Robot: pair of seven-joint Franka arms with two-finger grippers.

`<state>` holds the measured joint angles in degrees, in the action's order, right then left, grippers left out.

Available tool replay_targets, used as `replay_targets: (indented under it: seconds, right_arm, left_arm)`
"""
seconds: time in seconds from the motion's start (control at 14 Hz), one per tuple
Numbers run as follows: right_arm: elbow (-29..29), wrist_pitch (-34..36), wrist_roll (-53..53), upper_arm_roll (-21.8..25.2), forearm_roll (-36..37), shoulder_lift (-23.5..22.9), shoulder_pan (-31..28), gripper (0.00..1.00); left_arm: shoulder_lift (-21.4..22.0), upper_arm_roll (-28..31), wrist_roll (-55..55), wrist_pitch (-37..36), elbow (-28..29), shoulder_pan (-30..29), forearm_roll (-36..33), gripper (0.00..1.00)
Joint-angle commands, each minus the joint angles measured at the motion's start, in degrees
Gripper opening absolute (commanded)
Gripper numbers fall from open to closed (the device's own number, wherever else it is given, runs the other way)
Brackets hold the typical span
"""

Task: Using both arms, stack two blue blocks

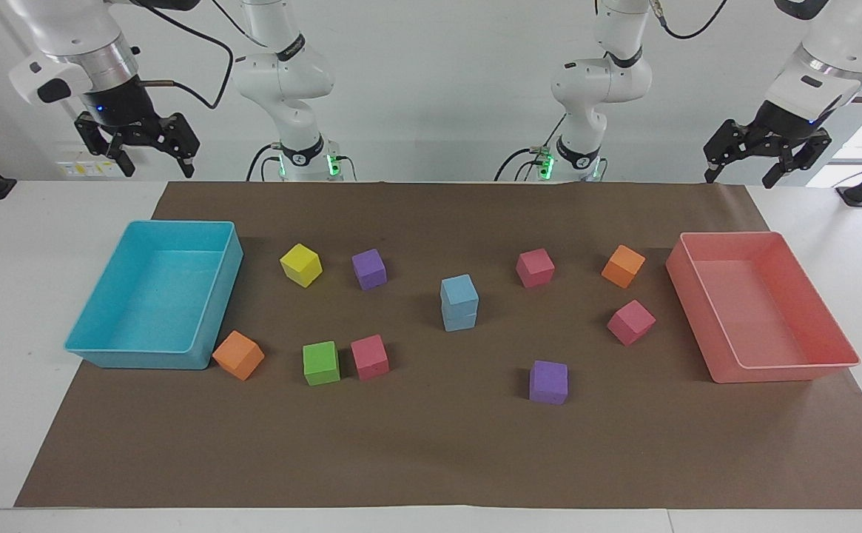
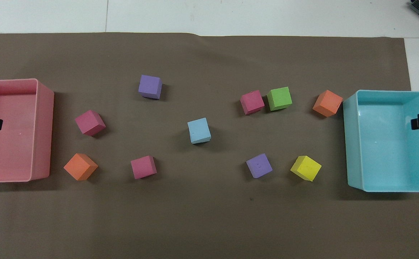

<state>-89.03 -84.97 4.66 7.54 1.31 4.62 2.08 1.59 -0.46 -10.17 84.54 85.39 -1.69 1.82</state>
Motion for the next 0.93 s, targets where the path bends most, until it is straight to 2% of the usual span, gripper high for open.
replay_targets:
  seconds: [0.0,0.86]
  right_arm:
    - [-3.5,0.9,-1.8,-1.1,1.8,3.6,0.4,1.00]
    - [-3.3,0.5,-1.8,-1.2,1.7,3.5,0.7,1.00]
  left_arm:
    - [1.5,-0.2,-0.3,1.6,1.8,0.0,-0.9,1.00]
    - [1.4,-0.2,-0.6,3.3,1.7,-0.2,-0.9,1.00]
